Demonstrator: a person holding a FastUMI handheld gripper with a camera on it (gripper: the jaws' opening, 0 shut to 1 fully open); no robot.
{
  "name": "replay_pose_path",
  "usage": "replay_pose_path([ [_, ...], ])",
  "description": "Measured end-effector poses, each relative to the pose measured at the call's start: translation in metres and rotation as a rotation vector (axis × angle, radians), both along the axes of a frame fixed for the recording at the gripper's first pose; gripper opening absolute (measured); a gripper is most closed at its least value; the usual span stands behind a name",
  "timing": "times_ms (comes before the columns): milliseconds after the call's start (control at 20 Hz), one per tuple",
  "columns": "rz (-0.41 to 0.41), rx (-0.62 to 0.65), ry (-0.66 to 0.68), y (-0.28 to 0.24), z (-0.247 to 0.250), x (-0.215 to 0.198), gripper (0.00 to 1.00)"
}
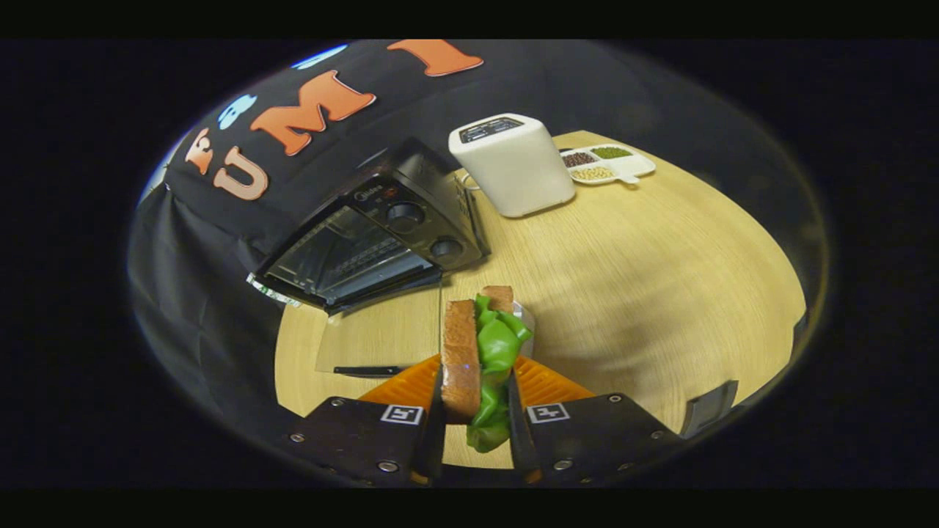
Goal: Open the toaster oven, put the food inside, and close the toaster oven door.
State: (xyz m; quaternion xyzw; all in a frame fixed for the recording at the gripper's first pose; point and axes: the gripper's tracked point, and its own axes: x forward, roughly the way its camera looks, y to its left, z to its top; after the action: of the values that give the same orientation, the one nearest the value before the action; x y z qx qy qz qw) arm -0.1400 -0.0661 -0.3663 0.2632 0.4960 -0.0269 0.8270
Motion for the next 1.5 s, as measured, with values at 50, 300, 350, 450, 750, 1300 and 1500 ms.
replay_pose_path([
  [50, -0.009, 0.009, -0.017, 0.002, 0.007, 0.003, 0.37],
  [300, -0.031, 0.045, -0.109, 0.024, 0.042, 0.022, 0.37],
  [350, -0.036, 0.058, -0.127, 0.030, 0.047, 0.028, 0.37],
  [450, -0.038, 0.092, -0.156, 0.046, 0.057, 0.038, 0.37],
  [750, -0.028, 0.176, -0.167, 0.095, 0.058, 0.070, 0.37],
  [1300, -0.051, 0.307, -0.157, 0.150, 0.030, 0.132, 0.37],
  [1500, -0.101, 0.339, -0.142, 0.154, 0.009, 0.158, 0.37],
])
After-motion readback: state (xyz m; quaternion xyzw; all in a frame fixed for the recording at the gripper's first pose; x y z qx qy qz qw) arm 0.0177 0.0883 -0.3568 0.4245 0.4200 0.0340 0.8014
